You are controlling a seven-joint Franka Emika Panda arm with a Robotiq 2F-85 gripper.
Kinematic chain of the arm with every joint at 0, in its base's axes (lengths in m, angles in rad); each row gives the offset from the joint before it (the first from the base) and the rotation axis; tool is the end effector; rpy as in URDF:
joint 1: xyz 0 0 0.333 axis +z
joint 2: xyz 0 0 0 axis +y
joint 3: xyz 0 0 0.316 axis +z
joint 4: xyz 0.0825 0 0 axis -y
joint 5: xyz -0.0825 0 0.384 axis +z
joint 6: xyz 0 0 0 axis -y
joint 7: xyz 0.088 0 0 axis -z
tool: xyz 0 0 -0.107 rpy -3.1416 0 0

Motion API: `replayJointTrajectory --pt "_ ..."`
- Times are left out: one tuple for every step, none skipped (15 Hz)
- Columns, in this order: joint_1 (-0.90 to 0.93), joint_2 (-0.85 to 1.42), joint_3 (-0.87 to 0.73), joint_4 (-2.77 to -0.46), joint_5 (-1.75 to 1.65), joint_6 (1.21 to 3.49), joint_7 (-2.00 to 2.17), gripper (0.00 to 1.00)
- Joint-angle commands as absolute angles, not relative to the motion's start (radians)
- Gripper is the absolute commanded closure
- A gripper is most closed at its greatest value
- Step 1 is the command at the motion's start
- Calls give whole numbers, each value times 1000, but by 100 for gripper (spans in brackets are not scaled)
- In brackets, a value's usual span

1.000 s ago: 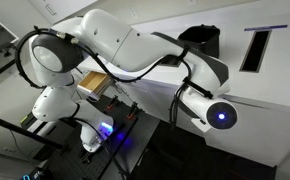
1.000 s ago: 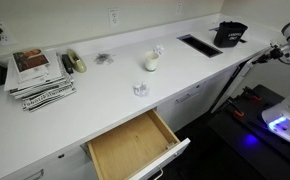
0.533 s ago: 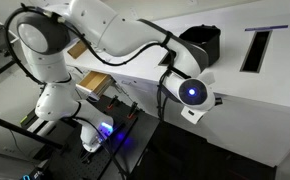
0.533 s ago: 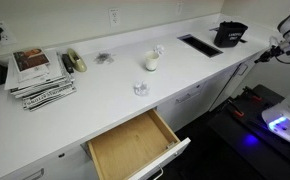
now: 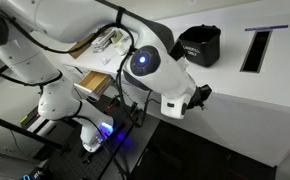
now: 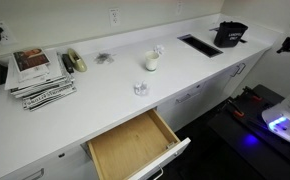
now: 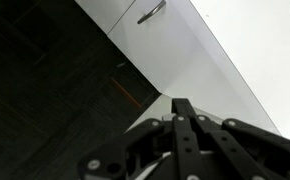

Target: Close the bottom cabinet door

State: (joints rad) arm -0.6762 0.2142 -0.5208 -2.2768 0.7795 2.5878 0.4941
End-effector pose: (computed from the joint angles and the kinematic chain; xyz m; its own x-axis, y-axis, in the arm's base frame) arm 0.1856 -0.5088 0.2840 -0.6526 -0.7441 -0.1428 -0.6753 0.6567 -0.3358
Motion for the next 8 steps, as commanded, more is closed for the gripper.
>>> replayJointTrajectory --pt "-655 -30 -598 -2411 537 2576 493 100" --pt "-664 -84 -610 -2428 458 2562 508 100" --pt "-675 -129 -618 -2440 386 2553 522 100" --pt "-688 -171 -621 -2449 333 2538 523 100" --pt "-703 -212 -619 -2456 288 2520 526 100" --pt "-720 -247 -612 -2460 255 2495 524 100" --pt "-734 -280 -604 -2465 242 2472 510 100" --pt "-748 -306 -595 -2467 231 2446 508 100"
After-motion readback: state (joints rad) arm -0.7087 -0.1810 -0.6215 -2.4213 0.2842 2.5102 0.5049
